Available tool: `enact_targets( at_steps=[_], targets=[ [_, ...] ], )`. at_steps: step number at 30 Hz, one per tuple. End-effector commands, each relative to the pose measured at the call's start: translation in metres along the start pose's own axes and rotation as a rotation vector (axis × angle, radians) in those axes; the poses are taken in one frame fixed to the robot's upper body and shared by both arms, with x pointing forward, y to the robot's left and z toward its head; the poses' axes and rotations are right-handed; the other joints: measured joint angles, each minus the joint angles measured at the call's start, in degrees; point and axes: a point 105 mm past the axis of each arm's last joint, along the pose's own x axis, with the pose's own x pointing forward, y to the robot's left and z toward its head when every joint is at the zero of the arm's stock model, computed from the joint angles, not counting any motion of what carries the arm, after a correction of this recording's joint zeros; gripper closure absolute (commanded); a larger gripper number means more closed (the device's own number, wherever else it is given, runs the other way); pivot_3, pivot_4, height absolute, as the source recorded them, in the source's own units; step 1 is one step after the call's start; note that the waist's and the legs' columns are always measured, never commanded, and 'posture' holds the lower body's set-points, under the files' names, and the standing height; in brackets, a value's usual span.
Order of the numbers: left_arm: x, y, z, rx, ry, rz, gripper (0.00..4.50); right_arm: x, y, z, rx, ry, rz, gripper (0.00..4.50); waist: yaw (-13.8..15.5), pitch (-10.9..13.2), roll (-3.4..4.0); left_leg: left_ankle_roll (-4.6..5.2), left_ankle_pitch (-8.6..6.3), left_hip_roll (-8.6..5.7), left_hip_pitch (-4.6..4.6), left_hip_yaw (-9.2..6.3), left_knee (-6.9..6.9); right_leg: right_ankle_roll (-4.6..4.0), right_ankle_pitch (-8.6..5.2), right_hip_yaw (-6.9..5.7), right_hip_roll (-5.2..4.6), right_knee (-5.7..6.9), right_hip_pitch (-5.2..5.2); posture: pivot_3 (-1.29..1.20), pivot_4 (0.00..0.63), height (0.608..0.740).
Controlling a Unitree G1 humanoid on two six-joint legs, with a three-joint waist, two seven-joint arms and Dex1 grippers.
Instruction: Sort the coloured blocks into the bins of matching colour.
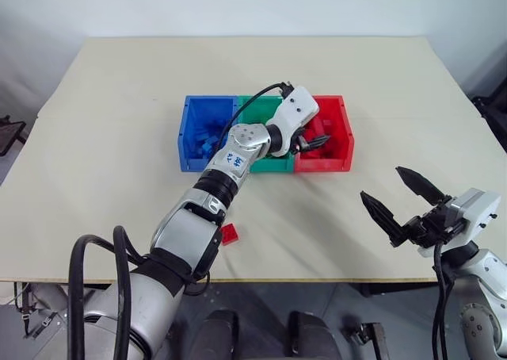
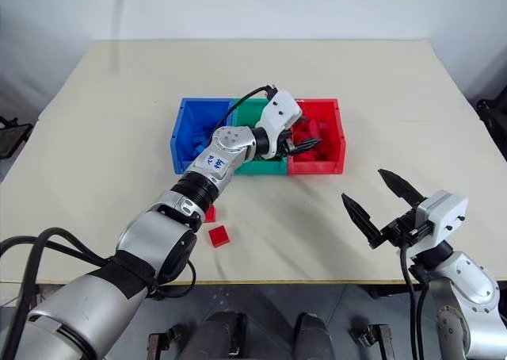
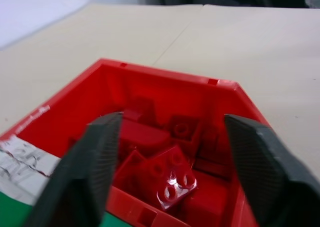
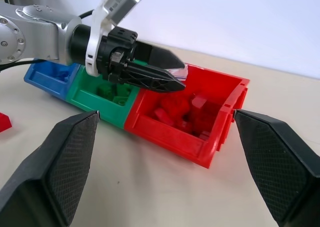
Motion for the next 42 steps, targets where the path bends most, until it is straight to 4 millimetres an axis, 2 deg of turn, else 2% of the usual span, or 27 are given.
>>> enact_targets(
  at_steps=[1,5,9,14,17,19,28,32,38,42],
  targets=[
    [-0.009,0.0,0.021,0.083,-0.111,-0.041,0.03,0.004,0.006,0.009,-0.019,-0.037,0.036,0.0,-0.11,0.0,0.0,0.0,0.0,0.0,0.0,0.0,0.0,0.0,0.0,0.01,0.0,0.0,0.0,0.0,0.15,0.74],
    [-0.043,-0.003,0.017,0.149,-0.187,-0.117,0.03,0.011,0.009,0.007,-0.021,-0.037,0.111,0.0,-0.81,-0.01,0.01,0.0,0.0,0.03,0.04,0.0,-0.02,0.0,0.0,0.01,0.0,0.07,-0.01,0.0,0.15,0.74],
    [-0.116,-0.001,-0.006,0.138,-0.203,-0.157,0.03,0.021,0.014,0.003,-0.011,-0.024,0.25,0.0,-2.86,-0.02,0.04,0.0,0.0,0.1,0.16,-0.06,-0.16,-0.01,-0.01,0.11,0.0,0.1,-0.01,0.0,0.15,0.74],
    [-0.196,-0.01,-0.03,0.08,-0.12,-0.161,0.03,0.029,0.016,-0.003,-0.01,0.006,0.392,0.0,-2.87,-0.02,0.04,-0.01,0.0,0.18,0.25,-0.36,-0.19,-0.08,-0.04,0.16,-0.03,0.19,-0.03,0.0,0.15,0.74],
    [-0.24,-0.014,-0.041,0.05,-0.049,-0.091,0.03,0.034,0.02,-0.009,-0.016,0.027,0.483,0.0,-2.64,-0.02,0.04,0.06,-0.04,0.32,0.24,-0.43,-0.12,-0.07,-0.04,0.15,-0.12,0.22,0.03,0.0,0.15,0.74],
    [-0.268,-0.024,-0.051,0.025,0.015,-0.061,0.03,0.036,0.026,-0.014,-0.027,0.049,0.573,0.0,-2.65,-0.02,0.03,0.13,-0.09,0.35,0.24,-0.43,0.0,-0.07,-0.04,0.16,-0.13,0.26,0.06,0.0,0.15,0.74],
    [-0.362,-0.027,-0.091,-0.118,0.237,0.156,0.03,0.034,0.029,-0.022,-0.03,0.114,0.77,0.0,-2.72,-0.02,0.04,0.13,-0.25,0.45,0.27,-0.32,0.02,-0.08,-0.04,0.2,-0.11,0.16,0.05,0.0,0.15,0.74],
    [-0.362,-0.033,-0.091,-0.107,0.254,0.113,0.03,0.036,0.026,-0.022,-0.038,0.115,0.775,0.0,-2.63,-0.01,0.04,0.12,-0.32,0.5,0.28,-0.29,0.01,-0.12,-0.06,0.17,-0.1,0.16,0.03,0.0,0.15,0.74],
    [-0.318,-0.064,-0.079,-0.111,0.235,-0.1,0.03,0.029,0.024,-0.022,-0.044,0.137,0.785,0.0,-2.72,-0.01,0.04,0.09,-0.35,0.51,0.28,-0.28,0.02,-0.12,-0.06,0.2,-0.12,0.15,0.03,0.0,0.15,0.74],
    [-0.292,-0.074,-0.075,-0.147,0.256,-0.14,0.03,0.023,0.026,-0.022,-0.047,0.151,0.805,0.0,-2.82,-0.01,0.04,0.07,-0.36,0.55,0.28,-0.27,0.01,-0.12,-0.06,0.2,-0.09,0.15,0.03,0.0,0.15,0.74]
  ],
)
